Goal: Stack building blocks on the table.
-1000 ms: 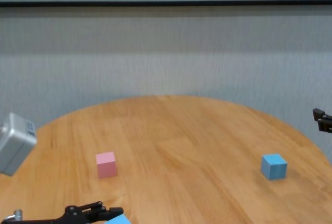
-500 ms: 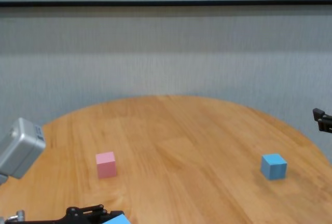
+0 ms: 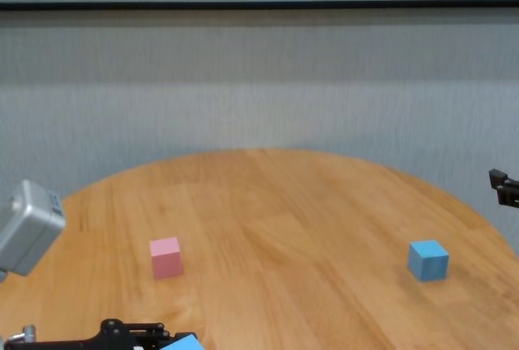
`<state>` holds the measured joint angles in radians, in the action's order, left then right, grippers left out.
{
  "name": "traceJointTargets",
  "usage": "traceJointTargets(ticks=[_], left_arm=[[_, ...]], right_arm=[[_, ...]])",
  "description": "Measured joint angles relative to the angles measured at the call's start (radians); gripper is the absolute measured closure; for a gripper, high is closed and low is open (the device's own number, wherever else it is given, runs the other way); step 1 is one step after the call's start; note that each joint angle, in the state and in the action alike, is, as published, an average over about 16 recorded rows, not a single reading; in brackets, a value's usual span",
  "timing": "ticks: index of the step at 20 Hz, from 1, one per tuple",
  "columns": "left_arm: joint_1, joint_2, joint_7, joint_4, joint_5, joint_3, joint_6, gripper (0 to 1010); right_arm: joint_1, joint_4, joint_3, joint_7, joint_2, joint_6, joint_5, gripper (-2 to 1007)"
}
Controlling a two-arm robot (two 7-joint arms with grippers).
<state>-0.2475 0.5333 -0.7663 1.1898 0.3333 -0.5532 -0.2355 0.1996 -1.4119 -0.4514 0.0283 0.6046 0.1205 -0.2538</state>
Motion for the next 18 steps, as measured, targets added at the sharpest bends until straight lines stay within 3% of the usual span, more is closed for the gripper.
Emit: traceJointTargets(ticks=[9, 18], left_arm=[[0.004, 0.002, 0.007, 0.017, 0.0, 0.008, -0.004, 577], [-0.027, -0.019, 0.039, 0.041, -0.015, 0.017, 0.004, 616]], right_arm=[[0.0, 0.0, 0.0, 0.0, 0.0, 0.0, 0.0, 0], [0.0, 0.0, 0.0, 0.0, 0.0, 0.0, 0.0, 0]])
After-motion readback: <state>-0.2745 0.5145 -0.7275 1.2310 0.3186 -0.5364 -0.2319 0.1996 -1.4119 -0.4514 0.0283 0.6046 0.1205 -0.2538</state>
